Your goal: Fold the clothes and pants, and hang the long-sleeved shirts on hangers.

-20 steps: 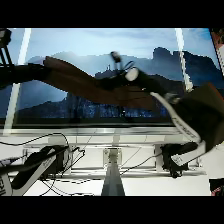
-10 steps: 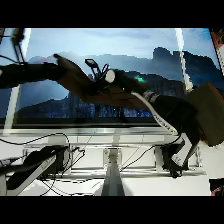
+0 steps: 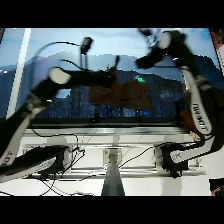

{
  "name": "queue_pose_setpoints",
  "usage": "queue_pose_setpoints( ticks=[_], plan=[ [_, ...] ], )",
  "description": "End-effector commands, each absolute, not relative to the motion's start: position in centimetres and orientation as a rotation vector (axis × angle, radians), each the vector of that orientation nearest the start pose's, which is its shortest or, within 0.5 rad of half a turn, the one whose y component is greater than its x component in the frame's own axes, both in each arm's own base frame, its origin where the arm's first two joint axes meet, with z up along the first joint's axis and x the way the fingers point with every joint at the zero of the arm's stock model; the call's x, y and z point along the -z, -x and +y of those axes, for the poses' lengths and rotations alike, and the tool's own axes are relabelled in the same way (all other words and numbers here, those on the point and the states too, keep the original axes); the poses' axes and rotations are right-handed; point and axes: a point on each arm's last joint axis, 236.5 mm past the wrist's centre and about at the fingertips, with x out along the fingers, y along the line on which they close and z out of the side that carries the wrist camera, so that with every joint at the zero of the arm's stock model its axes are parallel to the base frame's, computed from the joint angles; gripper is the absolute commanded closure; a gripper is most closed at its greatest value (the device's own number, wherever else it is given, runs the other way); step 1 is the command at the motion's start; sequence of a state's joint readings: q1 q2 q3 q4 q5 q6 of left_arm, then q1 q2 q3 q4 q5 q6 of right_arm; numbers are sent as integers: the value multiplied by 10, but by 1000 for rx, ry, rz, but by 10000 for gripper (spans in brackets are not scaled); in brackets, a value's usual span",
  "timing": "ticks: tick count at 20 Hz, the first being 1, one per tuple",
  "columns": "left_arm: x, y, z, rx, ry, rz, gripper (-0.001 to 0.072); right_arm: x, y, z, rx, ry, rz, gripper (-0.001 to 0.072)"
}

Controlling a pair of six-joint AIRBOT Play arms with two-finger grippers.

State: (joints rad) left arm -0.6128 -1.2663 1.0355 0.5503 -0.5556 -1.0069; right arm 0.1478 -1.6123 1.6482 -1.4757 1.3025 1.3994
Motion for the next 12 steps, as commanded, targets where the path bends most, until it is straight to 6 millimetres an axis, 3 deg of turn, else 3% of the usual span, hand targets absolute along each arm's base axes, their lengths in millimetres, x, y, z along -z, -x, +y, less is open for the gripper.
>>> queue_pose_setpoints(
  ticks=[1,3,5,8,10,11,12],
  plan=[
    [-72,-331,-425,854,371,700,693,-48,-451,-22,-79,67,1293,695],
    [-67,-318,-451,876,412,733,693,-33,-435,-63,-8,-21,1347,695],
    [-71,-313,-474,914,412,729,693,-8,-411,-86,22,-119,1423,695],
    [-92,-316,-499,961,424,691,693,32,-374,-79,-66,-240,1528,695],
    [-90,-324,-509,962,426,685,648,52,-356,-63,-149,-286,1576,695],
    [-83,-327,-513,958,424,695,365,59,-351,-55,-165,-319,1586,691],
    [-77,-328,-515,956,421,704,49,64,-349,-48,-175,-346,1585,640]
  ],
)
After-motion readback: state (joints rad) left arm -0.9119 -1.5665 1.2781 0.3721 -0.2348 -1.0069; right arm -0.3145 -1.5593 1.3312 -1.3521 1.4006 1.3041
